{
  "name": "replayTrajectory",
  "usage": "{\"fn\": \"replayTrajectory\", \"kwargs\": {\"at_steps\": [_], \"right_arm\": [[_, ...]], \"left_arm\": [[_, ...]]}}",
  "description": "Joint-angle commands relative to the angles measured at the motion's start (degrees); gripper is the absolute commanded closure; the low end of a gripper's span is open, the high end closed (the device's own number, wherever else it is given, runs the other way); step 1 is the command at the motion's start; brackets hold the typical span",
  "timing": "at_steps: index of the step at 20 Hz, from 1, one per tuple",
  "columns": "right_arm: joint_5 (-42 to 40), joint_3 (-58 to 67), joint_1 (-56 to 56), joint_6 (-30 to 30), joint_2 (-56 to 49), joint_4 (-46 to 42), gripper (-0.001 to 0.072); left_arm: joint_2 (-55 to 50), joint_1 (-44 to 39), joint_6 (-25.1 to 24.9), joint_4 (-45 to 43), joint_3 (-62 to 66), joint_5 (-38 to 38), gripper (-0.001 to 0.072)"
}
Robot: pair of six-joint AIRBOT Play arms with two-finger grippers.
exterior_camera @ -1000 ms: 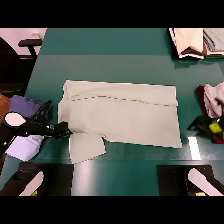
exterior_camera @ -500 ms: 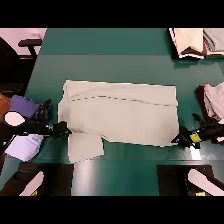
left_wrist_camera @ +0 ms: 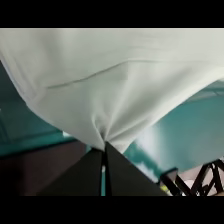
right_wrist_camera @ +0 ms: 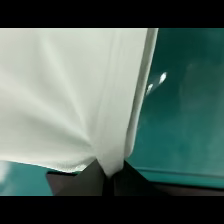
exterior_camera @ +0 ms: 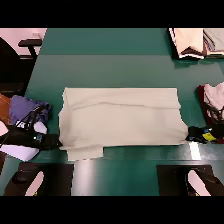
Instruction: Fold the shirts.
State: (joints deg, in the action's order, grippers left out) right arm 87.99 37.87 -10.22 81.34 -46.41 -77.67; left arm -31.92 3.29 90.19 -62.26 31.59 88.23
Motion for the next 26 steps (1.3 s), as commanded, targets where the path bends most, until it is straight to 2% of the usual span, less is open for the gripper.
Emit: {"fn": "replayTrajectory", "kwargs": {"at_steps": [1, 4, 9, 11, 15, 19, 20, 21, 22, 23, 25, 26], "right_arm": [[3.2, 4.4, 1.3, 0.1, 4.5, -3.3, 0.0698], [-0.1, 9.9, 5.2, 0.1, -0.9, -2.9, 0.0697], [-6.3, 22.0, 9.2, 0.1, -18.3, -2.9, 0.0697], [-7.7, 27.0, 9.2, 0.1, -25.3, -2.9, 0.0696], [-10.1, 36.3, 9.2, 0.0, -36.5, -1.8, 0.0696], [-10.0, 45.0, 9.0, 0.0, -45.4, 4.4, 0.0694], [-10.0, 47.0, 8.6, -0.9, -47.1, 7.0, 0.0638], [-9.9, 48.5, 8.3, -2.6, -48.4, 10.2, 0.048], [-9.8, 49.8, 7.5, -3.8, -49.4, 13.6, 0.0344], [-9.8, 50.5, 6.8, -5.1, -49.6, 16.5, 0.0291], [-9.0, 49.9, 4.2, -7.7, -48.7, 19.6, 0.0251], [-8.0, 49.1, 2.7, -8.5, -48.1, 19.6, 0.0252]], "left_arm": [[1.7, 0.0, 1.2, 1.7, 2.1, 1.6, 0.0685], [-5.2, 0.0, -2.5, 2.5, 6.5, -5.9, 0.0685], [-24.7, 0.0, -8.6, 2.5, 17.3, -17.6, 0.0684], [-32.9, 0.0, -10.8, 2.5, 22.7, -19.9, 0.0683], [-46.2, 0.0, -11.2, 2.5, 31.9, -24.6, 0.0682], [-52.1, 0.0, -11.1, 3.2, 36.6, -25.8, 0.0679], [-52.2, 0.0, -11.1, 3.2, 36.7, -26.1, 0.0677], [-52.2, 0.0, -11.1, 3.5, 36.8, -26.3, 0.0559], [-52.2, 0.0, -11.0, 4.1, 36.9, -26.2, 0.0314], [-52.2, 0.0, -10.6, 4.4, 37.2, -25.7, 0.0132], [-52.1, 0.0, -10.7, 4.3, 38.8, -23.2, 0.0139], [-52.1, 0.0, -10.7, 4.3, 40.0, -21.5, 0.0288]]}}
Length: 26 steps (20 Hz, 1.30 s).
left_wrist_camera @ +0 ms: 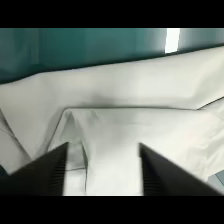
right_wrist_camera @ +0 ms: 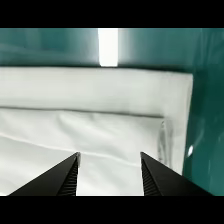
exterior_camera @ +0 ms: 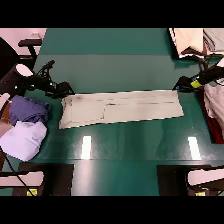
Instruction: Fold the shirts.
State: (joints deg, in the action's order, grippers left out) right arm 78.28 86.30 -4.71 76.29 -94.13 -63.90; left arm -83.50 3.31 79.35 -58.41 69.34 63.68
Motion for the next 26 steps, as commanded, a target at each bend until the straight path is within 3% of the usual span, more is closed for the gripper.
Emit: {"fn": "replayTrajectory", "kwargs": {"at_steps": [1, 3, 4, 5, 10, 13, 14, 16, 17, 18, 23, 26], "right_arm": [[2.5, -0.7, -4.6, -4.1, 0.5, 5.8, 0.0251], [3.0, -5.1, -8.7, -5.3, 2.2, 5.8, 0.0232], [3.2, -7.5, -10.9, -5.5, 2.4, 5.9, 0.014], [3.3, -9.7, -12.7, -5.6, 2.3, 5.9, 0.0122], [3.2, -15.8, -14.9, -9.0, -1.9, 9.6, 0.013], [1.4, -14.5, -11.9, -9.3, -4.2, 12.4, 0.0138], [1.4, -13.4, -10.6, -9.3, -5.2, 12.8, 0.0189], [1.2, -11.4, -8.0, -9.3, -6.5, 13.3, 0.0389], [1.2, -10.4, -6.9, -9.4, -6.8, 13.4, 0.0568], [1.2, -9.4, -6.0, -9.5, -6.7, 13.4, 0.0682], [3.5, -4.8, -3.7, -9.4, 1.6, 13.7, 0.0697], [5.1, -1.0, -1.9, -9.3, 8.3, 20.5, 0.0697]], "left_arm": [[-0.5, 0.0, 0.1, 0.5, 3.3, 4.4, 0.0447], [-0.5, 0.0, 0.0, 1.8, 4.7, 5.6, 0.0678], [-0.5, 0.0, 0.1, 3.5, 4.9, 5.3, 0.0681], [-0.5, 0.0, 0.1, 5.6, 4.9, 4.7, 0.0681], [-0.5, -8.0, 0.3, 6.9, 4.9, -0.9, 0.0681], [-1.3, -15.0, 3.8, 6.7, 4.9, -6.7, 0.0682], [-2.0, -17.3, 5.2, 6.7, 4.9, -8.6, 0.0682], [-3.6, -21.4, 6.4, 6.8, 5.1, -11.8, 0.0682], [-4.9, -23.3, 6.4, 6.9, 5.6, -12.6, 0.0682], [-6.5, -25.1, 7.4, 6.8, 6.3, -12.9, 0.0682], [-15.1, -31.4, 9.0, 7.1, 12.0, -13.1, 0.0682], [-19.7, -33.9, 9.4, 7.4, 16.5, -12.7, 0.0682]]}}
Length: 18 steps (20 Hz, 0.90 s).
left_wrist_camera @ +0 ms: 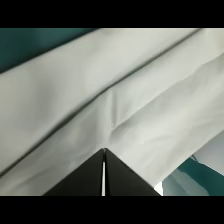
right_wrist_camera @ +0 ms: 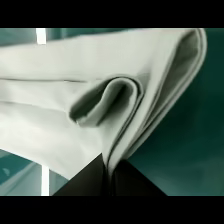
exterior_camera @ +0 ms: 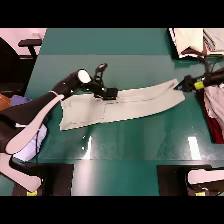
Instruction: Fold the shirts.
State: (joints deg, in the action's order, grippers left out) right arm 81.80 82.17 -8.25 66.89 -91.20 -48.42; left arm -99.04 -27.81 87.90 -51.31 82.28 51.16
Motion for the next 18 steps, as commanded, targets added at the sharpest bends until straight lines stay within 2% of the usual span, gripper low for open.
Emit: {"fn": "replayTrajectory", "kwargs": {"at_steps": [1, 3, 10, 15, 18], "right_arm": [[1.6, 4.3, 2.7, 0.2, 7.3, 7.9, 0.0697], [1.4, 6.6, 5.3, 0.2, 10.3, 11.3, 0.0697], [1.0, 13.7, 16.2, 3.6, 12.7, 11.4, 0.0697], [-2.3, 15.7, 23.5, 3.7, 12.7, 11.4, 0.0697], [-4.9, 15.7, 26.9, 3.6, 12.7, 11.5, 0.0697]], "left_arm": [[-5.5, -3.5, 0.9, 0.3, 5.1, 0.0, 0.0682], [-7.1, -4.4, 0.9, 0.3, 7.2, -0.1, 0.0682], [-7.6, -4.7, 2.4, -1.5, 7.8, -1.2, 0.0682], [-8.3, -4.7, 3.2, -1.8, 7.8, -1.3, 0.0681], [-7.7, -3.1, 2.1, -2.6, 10.6, 1.6, 0.0682]]}}
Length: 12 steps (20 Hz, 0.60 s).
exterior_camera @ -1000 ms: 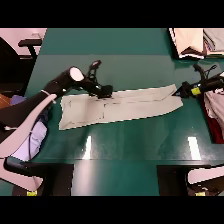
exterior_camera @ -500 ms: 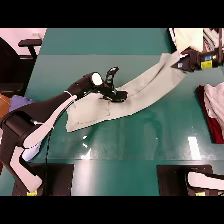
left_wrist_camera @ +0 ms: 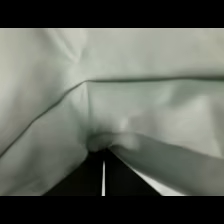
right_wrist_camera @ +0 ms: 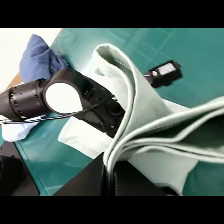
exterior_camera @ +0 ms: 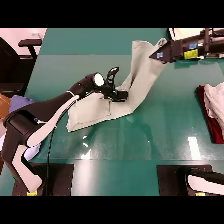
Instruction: Fold the shirts.
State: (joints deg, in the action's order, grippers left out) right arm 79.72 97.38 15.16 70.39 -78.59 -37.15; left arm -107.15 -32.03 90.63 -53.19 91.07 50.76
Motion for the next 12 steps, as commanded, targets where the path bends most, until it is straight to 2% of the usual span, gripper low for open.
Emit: {"fn": "replayTrajectory", "kwargs": {"at_steps": [1, 5, 8, 10, 11, 12], "right_arm": [[-3.8, 0.5, 4.6, 0.1, 0.1, 0.2, 0.0697], [-9.8, 0.5, 11.9, 0.1, -0.7, 0.8, 0.0696], [-17.0, 0.5, 21.2, 0.0, -5.0, 6.4, 0.0696], [-21.9, 0.5, 28.5, -3.5, -9.9, 10.4, 0.0684], [-24.3, 0.5, 31.7, -5.7, -12.4, 12.3, 0.0593], [-26.9, 0.5, 34.8, -7.9, -15.0, 14.1, 0.0436]], "left_arm": [[1.6, 2.5, -0.7, -1.2, 3.3, 3.2, 0.0682], [11.0, 11.6, -0.7, -6.9, 8.2, 8.1, 0.0681], [20.2, 20.2, -2.3, -11.5, 10.5, 10.7, 0.0681], [26.7, 25.7, -2.6, -13.9, 10.6, 10.7, 0.068], [29.3, 27.9, -2.6, -15.1, 10.6, 10.7, 0.0681], [31.5, 29.9, -2.6, -16.3, 10.6, 10.8, 0.0681]]}}
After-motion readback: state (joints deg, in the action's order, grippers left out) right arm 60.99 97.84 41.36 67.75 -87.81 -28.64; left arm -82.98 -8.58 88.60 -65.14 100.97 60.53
